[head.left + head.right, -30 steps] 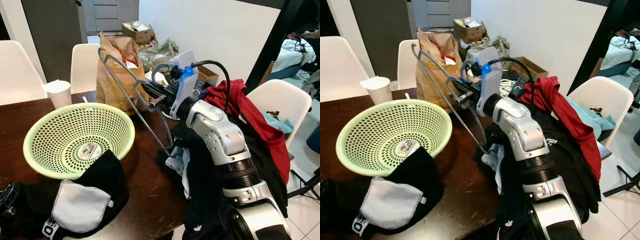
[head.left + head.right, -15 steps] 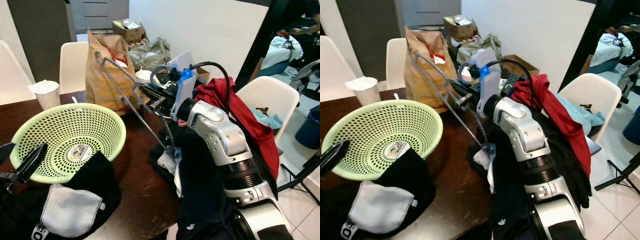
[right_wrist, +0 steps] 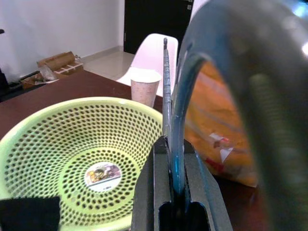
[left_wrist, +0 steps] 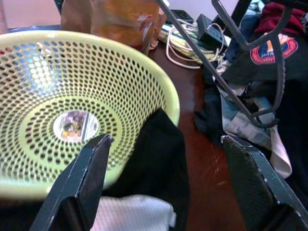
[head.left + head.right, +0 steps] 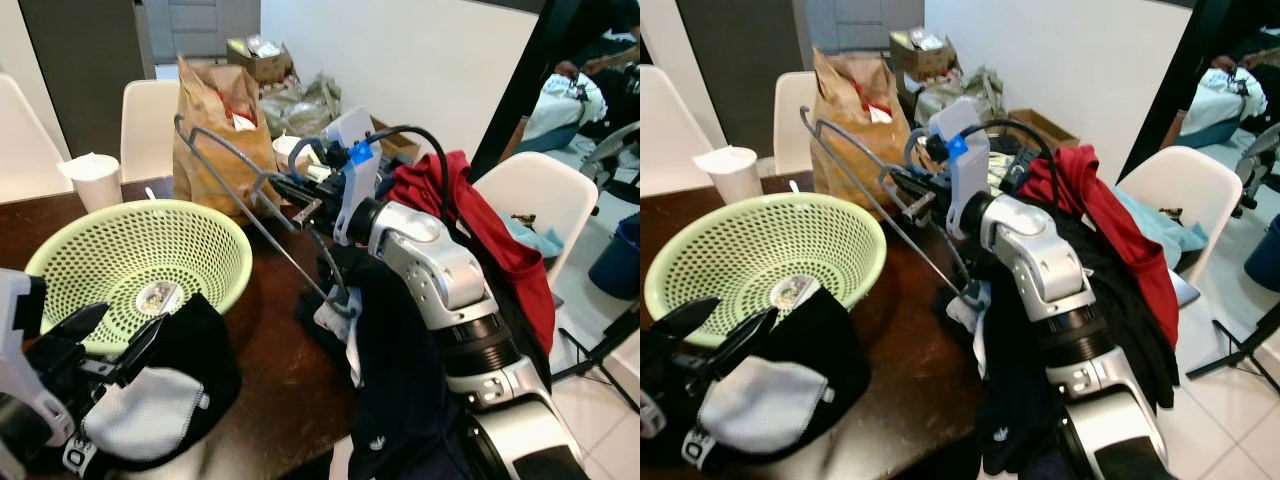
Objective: Hang hanger
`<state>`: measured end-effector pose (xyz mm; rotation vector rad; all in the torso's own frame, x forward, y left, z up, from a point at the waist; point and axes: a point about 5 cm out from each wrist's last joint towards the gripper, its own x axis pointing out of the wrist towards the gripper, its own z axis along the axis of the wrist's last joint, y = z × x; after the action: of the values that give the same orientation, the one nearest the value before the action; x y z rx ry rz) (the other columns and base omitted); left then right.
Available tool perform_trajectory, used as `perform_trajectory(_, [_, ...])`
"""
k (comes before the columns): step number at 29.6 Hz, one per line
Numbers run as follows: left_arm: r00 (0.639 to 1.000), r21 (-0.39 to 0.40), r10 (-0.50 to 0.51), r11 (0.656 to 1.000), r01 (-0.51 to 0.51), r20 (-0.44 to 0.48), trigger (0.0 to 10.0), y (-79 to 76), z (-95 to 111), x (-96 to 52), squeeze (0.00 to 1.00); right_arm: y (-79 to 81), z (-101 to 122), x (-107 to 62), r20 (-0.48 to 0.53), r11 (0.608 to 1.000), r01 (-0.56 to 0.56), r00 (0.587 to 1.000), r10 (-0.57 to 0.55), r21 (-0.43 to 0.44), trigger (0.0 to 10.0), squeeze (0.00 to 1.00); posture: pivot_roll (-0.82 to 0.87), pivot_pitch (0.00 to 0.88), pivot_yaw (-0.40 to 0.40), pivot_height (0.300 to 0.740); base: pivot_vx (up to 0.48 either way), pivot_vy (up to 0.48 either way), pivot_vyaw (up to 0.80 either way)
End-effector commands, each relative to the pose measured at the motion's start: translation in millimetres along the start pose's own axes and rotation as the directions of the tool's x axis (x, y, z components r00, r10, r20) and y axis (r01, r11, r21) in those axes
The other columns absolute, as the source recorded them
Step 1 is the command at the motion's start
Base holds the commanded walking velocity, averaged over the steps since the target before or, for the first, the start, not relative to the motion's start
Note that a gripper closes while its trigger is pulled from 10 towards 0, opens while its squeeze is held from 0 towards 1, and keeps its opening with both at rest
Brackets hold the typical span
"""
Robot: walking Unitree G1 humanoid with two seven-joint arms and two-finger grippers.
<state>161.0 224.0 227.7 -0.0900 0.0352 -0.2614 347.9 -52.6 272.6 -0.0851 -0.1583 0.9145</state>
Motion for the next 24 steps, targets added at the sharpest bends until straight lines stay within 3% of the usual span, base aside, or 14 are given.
perform_trajectory(1, [1.000, -0.006, -0.002, 1.000, 0.002, -0.007, 10.0, -2.9, -2, -0.6, 0.00, -3.1, -1, -2.2, -0.009, 1.000, 0.007, 1.000, -0.007, -0.013, 10.0, 0.00, 0.12, 0.000, -0.106, 0.740, -0.480, 0.000, 0.00])
perform_trajectory(2, [0.999, -0.038, 0.025, 0.999, -0.026, -0.024, 10.0, -3.2, -8, 0.4, 0.00, -4.2, -2, -3.2, -0.017, 1.000, 0.008, 1.000, -0.008, -0.017, 10.0, 0.00, 0.13, 0.000, -0.103, 0.740, -0.480, 0.000, 0.00])
perform_trajectory(5, [0.999, -0.038, 0.025, 0.999, -0.026, -0.024, 10.0, -3.2, -8, 0.4, 0.00, -4.2, -2, -3.2, -0.017, 1.000, 0.008, 1.000, -0.008, -0.017, 10.0, 0.00, 0.13, 0.000, -0.103, 0.740, -0.480, 0.000, 0.00])
perform_trajectory(6, [0.995, -0.072, 0.080, 0.994, -0.084, -0.058, 10.0, 0.9, -17, 0.8, 0.00, -1.6, -4, -3.4, -0.024, 1.000, -0.003, 1.000, 0.003, -0.018, 10.0, 0.00, 0.12, 0.000, -0.101, 0.740, -0.480, 0.000, 0.00])
perform_trajectory(7, [0.975, -0.091, 0.207, 0.973, -0.214, -0.074, 10.0, 14.3, -27, 2.6, 0.00, 2.3, -6, -3.4, -0.032, 1.000, -0.016, 0.999, 0.015, -0.015, 10.0, 0.00, 0.12, 0.000, -0.097, 0.740, 0.000, 0.000, 0.00])
perform_trajectory(8, [0.975, -0.091, 0.207, 0.973, -0.214, -0.074, 10.0, 14.3, -27, 2.6, 0.00, 2.3, -6, -3.4, -0.032, 1.000, -0.016, 0.999, 0.015, -0.015, 10.0, 0.00, 0.12, 0.000, -0.097, 0.740, 0.000, 0.000, 0.00])
perform_trajectory(11, [0.899, -0.096, 0.424, 0.895, -0.435, -0.112, 10.0, 38.0, -43, 2.5, 0.00, 7.9, -11, -3.3, -0.042, 0.999, -0.035, 0.999, 0.034, -0.008, 10.0, 0.00, 0.11, 0.000, -0.094, 0.740, 0.000, 0.000, 0.00])
perform_trajectory(12, [0.899, -0.096, 0.424, 0.895, -0.435, -0.112, 10.0, 38.0, -43, 2.5, 0.00, 7.9, -11, -3.3, -0.042, 0.999, -0.035, 0.999, 0.034, -0.008, 10.0, 0.00, 0.11, 0.000, -0.094, 0.740, 0.000, 0.000, 0.00])
perform_trajectory(15, [0.763, 0.015, 0.633, 0.771, -0.637, -0.134, 10.0, 66.5, -55, -3.2, 0.00, 9.4, -13, -4.9, -0.033, 1.000, -0.027, 0.999, 0.028, 0.015, 10.0, 0.00, 0.11, 0.000, -0.093, 0.740, 0.000, 0.000, 0.00])
perform_trajectory(16, [0.763, 0.015, 0.633, 0.771, -0.637, -0.134, 10.0, 66.5, -55, -3.2, 0.00, 9.4, -13, -4.9, -0.033, 1.000, -0.027, 0.999, 0.028, 0.015, 10.0, 0.00, 0.11, 0.000, -0.093, 0.740, 0.000, 0.000, 0.00])
perform_trajectory(18, [0.728, 0.119, 0.678, 0.735, -0.667, -0.107, 10.0, 74.9, -55, -1.9, 0.00, 11.6, -16, -6.1, -0.039, 0.999, -0.031, 0.999, 0.032, 0.020, 10.0, 0.00, 0.10, 0.000, -0.094, 0.740, 0.000, 0.000, 0.80])
perform_trajectory(24, [0.726, 0.183, 0.686, 0.720, -0.670, -0.043, 10.0, 81.4, -49, 8.3, 0.00, 16.0, -16, -5.3, -0.035, 0.999, -0.039, 0.999, 0.041, 0.035, 10.0, 0.00, 0.10, 0.000, -0.099, 0.740, 0.000, 0.000, 0.80])
